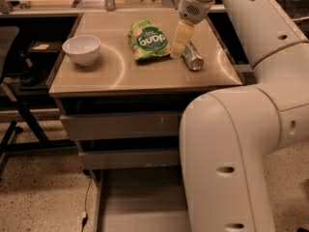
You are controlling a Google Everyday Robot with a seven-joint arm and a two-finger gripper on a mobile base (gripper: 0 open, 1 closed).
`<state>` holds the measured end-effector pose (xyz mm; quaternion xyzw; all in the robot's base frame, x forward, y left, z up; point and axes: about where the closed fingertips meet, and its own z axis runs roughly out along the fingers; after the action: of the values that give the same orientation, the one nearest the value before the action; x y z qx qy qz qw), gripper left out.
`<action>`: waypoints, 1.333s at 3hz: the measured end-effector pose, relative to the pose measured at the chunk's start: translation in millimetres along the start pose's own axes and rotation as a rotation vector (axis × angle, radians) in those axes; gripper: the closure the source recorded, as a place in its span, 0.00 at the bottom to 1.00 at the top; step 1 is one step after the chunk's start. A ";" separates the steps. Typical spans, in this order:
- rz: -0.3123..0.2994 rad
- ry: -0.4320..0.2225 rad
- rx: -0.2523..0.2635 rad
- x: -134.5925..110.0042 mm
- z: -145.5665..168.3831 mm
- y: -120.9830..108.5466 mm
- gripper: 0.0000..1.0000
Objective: Place green rice chip bag into bottom drawer
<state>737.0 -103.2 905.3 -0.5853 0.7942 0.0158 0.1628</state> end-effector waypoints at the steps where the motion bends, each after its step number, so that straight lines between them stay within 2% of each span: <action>1: 0.010 -0.027 0.038 -23.6 5.5 -17.5 0.00; 2: 0.001 -0.053 0.051 -48.4 10.5 -20.4 0.00; 3: 0.000 -0.058 0.054 -60.4 18.4 -21.7 0.00; 4: 0.019 -0.048 0.041 -57.8 33.9 -23.7 0.00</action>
Offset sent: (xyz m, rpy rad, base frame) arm 0.1077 0.0379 0.0710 0.0101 0.0356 0.0231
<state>782.5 -49.9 893.2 -0.5738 0.7956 0.0154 0.1937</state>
